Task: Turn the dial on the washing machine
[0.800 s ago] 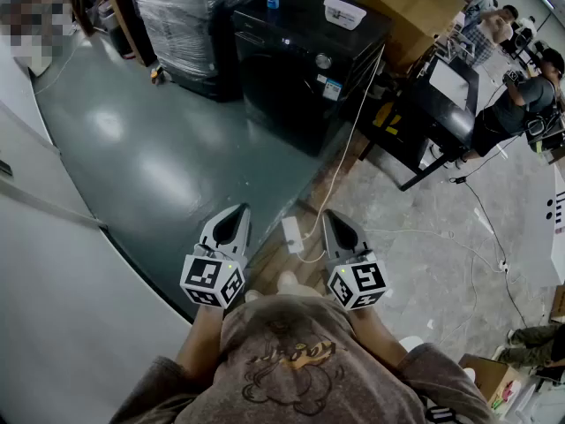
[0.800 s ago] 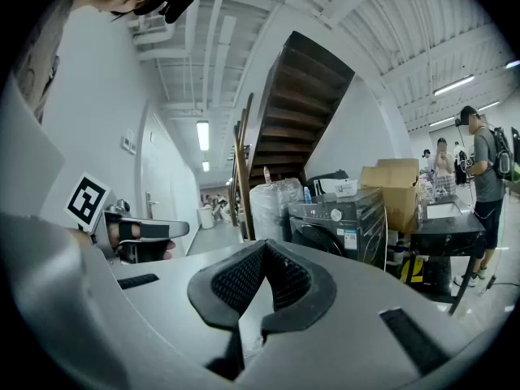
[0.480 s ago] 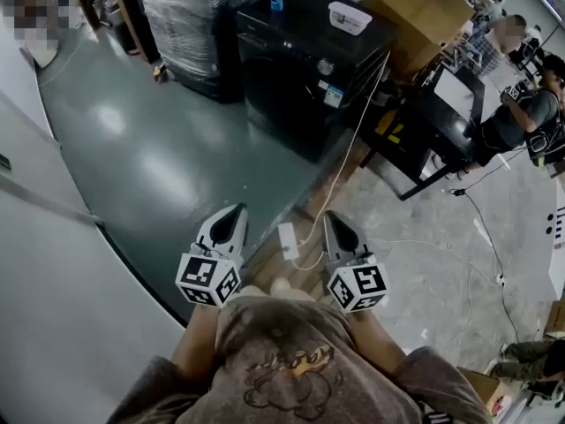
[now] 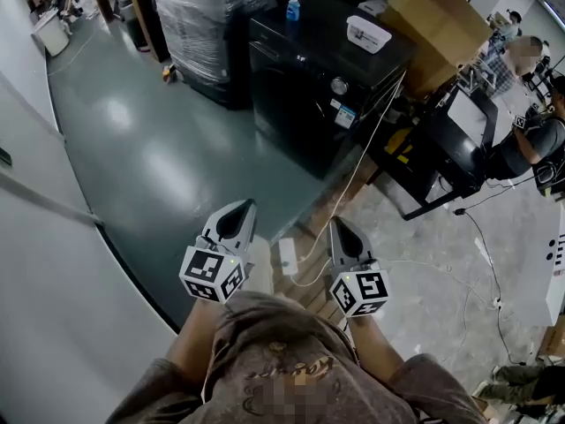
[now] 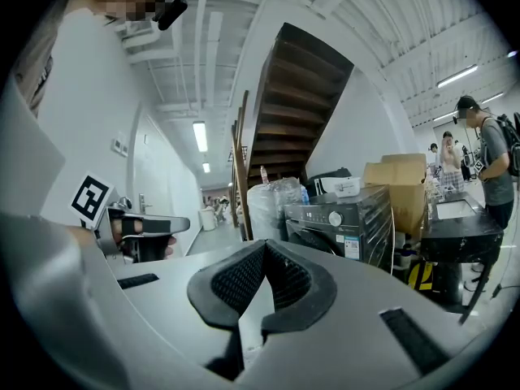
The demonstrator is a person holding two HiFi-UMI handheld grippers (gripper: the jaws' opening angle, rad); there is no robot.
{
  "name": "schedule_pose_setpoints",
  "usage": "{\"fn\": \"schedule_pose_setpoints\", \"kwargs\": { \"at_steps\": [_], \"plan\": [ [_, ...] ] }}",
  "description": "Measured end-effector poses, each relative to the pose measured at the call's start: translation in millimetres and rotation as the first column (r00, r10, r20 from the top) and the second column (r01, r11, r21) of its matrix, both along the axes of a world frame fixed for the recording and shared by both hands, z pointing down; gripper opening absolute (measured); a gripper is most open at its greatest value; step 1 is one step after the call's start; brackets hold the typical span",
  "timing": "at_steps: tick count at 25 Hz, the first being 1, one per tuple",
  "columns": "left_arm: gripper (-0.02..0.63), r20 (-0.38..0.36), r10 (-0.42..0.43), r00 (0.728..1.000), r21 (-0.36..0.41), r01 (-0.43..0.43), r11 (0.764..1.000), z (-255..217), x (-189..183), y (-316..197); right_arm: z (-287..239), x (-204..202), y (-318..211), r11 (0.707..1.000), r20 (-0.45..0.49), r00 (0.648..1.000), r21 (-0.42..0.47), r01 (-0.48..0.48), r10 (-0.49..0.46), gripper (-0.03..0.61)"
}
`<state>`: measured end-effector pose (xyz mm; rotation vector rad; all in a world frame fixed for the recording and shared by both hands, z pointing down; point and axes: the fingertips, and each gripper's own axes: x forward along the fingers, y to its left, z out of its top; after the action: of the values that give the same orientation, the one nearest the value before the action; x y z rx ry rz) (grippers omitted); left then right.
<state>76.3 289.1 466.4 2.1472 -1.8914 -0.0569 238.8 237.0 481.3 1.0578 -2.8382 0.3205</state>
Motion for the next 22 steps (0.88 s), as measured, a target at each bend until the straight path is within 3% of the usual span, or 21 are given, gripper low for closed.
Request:
{"fn": "schedule_pose_setpoints", "kwargs": {
  "at_steps": [7, 12, 22],
  "plan": [
    [-0.005, -0.006, 0.09, 0.996, -0.01, -0.09, 0.996, 3, -40, -79, 11, -41, -65, 0.996, -0.024, 0.996, -0.026, -0.084, 0.084, -0.003],
    [-0.005, -0.007, 0.169, 0.986, -0.013, -0.169, 0.986, -14, -85, -152, -10, -96, -125, 0.991, -0.009, 0.991, -0.023, -0.132, 0.132, -0.003],
    [-0.005, -0.01, 0.382, 0.924, -0.022, -0.382, 0.924, -81, -136, -255, -76, -157, -203, 0.939, -0.005, 0.939, -0.031, -0.344, 0.344, -0.003]
  ]
}}
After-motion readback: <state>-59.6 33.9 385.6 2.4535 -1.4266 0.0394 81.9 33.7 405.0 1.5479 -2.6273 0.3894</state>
